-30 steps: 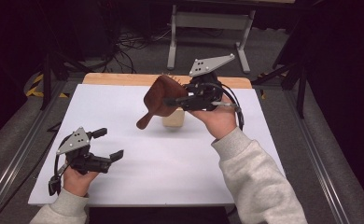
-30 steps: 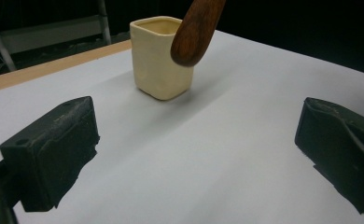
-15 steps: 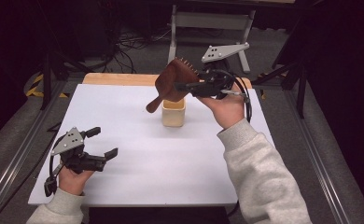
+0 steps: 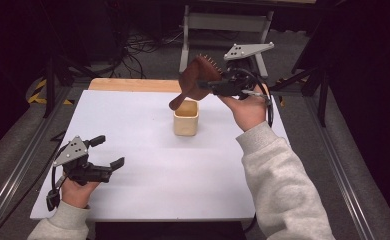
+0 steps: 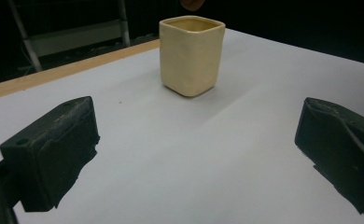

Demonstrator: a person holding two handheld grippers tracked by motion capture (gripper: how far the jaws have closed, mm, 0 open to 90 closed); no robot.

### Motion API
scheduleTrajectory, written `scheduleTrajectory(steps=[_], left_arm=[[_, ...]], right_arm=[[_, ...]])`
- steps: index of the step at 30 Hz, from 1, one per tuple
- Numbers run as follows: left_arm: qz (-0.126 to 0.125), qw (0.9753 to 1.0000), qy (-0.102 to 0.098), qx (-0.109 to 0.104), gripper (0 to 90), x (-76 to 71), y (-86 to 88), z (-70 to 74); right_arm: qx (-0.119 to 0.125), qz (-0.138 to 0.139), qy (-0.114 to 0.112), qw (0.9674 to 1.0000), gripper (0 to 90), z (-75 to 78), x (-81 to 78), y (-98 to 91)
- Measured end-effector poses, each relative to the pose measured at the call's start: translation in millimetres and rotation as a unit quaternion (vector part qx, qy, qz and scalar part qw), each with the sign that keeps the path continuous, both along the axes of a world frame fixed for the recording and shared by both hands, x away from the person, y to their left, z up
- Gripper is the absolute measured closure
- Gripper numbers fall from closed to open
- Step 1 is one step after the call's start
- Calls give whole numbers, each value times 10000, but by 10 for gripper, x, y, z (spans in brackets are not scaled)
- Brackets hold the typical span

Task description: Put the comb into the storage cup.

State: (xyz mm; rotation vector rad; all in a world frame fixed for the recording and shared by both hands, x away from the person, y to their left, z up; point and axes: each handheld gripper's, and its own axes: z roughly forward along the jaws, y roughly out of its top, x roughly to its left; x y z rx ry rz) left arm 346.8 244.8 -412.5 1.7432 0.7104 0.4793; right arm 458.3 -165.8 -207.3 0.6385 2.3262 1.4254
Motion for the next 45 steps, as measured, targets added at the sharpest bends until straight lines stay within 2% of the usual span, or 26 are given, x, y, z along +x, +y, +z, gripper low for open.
scheduleTrajectory(steps=[9, 19, 31, 45], left_arm=[[49, 10000, 16, 24, 4, 8, 30, -5], [48, 10000, 9, 46, 5, 10, 24, -10], [45, 10000, 15, 50, 5, 12, 15, -18], [9, 9998, 27, 186, 4, 16, -18, -28]], right_arm=[[-69, -295, -9, 9995, 596, -49, 101, -97], [-128, -483, 52, 9987, 595, -119, 198, -139], [-275, -510, 273, 9979, 593, -335, 341, -88], [-372, -454, 571, 9966, 586, -510, 468, -34]])
